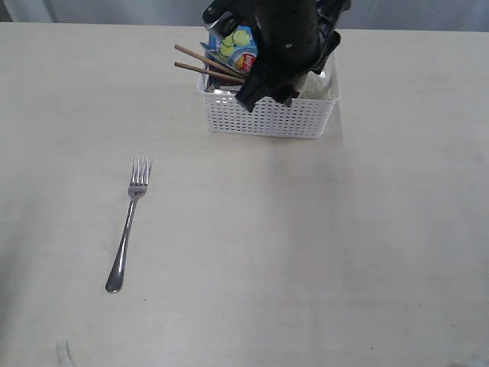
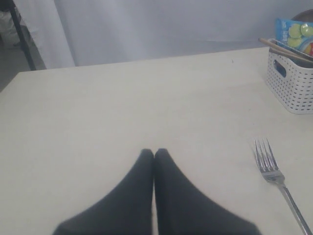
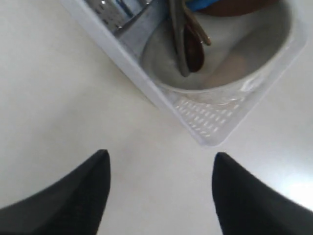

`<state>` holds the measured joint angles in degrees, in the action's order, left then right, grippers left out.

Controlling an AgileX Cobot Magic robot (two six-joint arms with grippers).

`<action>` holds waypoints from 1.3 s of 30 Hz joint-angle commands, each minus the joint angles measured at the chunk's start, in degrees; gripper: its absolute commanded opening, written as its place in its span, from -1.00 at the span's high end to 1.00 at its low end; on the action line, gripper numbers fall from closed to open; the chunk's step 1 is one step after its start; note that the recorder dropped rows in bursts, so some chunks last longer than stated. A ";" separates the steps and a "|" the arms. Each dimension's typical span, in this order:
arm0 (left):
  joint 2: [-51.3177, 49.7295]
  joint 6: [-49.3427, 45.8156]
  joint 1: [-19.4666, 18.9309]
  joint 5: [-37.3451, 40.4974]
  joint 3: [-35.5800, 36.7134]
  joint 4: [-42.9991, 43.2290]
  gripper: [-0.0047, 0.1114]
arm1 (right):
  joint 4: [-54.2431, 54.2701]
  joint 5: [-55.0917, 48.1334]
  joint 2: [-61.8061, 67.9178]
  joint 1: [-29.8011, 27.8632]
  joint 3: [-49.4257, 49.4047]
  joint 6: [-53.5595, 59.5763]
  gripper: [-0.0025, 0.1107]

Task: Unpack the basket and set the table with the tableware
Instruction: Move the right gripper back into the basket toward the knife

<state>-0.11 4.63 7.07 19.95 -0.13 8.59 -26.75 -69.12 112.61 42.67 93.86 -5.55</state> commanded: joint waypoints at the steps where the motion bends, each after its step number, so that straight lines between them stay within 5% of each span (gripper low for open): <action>1: 0.11 0.13 0.29 -0.03 0.13 0.20 0.92 | 1.07 12.29 -0.31 -5.94 0.03 8.10 0.30; 6: 0.11 0.13 0.29 -0.03 0.13 0.20 0.92 | 3.26 27.59 -0.31 -6.62 0.03 9.01 0.73; 29: 0.11 0.13 0.29 -0.03 0.13 0.20 0.92 | 7.35 32.68 6.39 -9.27 0.03 -2.15 0.74; 39: 0.11 0.13 0.29 -0.03 0.13 -0.24 0.92 | 16.62 29.09 10.60 -9.27 8.08 2.68 0.15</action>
<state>-0.11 4.63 7.07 19.95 -0.13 8.59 -11.93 -38.70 121.84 33.64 99.57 -4.08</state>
